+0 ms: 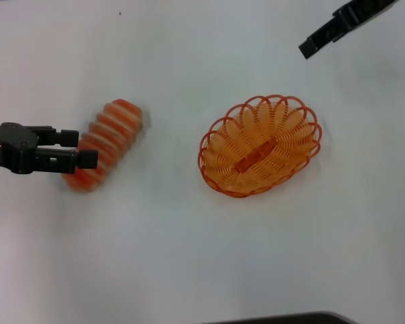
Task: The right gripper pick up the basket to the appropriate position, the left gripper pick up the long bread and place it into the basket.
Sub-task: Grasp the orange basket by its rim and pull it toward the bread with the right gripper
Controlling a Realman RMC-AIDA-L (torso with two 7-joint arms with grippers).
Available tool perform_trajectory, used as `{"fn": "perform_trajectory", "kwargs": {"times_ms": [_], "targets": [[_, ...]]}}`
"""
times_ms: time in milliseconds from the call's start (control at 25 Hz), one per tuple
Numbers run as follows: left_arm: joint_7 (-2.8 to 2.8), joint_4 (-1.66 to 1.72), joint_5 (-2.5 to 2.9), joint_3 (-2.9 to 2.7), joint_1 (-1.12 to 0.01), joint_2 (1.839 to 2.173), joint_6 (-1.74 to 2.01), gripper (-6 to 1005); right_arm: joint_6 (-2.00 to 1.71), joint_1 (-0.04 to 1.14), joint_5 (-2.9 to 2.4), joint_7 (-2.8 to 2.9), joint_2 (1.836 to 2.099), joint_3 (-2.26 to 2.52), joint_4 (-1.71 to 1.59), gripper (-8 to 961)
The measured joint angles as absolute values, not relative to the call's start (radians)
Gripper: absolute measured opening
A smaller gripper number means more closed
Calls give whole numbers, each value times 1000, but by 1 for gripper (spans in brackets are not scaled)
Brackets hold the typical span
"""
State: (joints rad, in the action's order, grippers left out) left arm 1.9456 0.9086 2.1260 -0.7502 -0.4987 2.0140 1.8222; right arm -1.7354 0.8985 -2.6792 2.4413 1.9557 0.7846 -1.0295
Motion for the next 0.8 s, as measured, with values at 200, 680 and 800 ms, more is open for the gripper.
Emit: {"fn": "perform_trajectory", "kwargs": {"times_ms": [200,680,800], "targets": [[1945,907,2126,-750,-497,2015,1822,870,-1672,898,-2758,2474,2011,832,-991,805],[1945,905,2126,-750,-497,2016,1817,858,-1499,879,-2780,2454,2047,884,-791,805],[1945,905,2126,-750,-497,2018,1817,855,-1470,874,-2781,2434,2066,889,-781,805]]}}
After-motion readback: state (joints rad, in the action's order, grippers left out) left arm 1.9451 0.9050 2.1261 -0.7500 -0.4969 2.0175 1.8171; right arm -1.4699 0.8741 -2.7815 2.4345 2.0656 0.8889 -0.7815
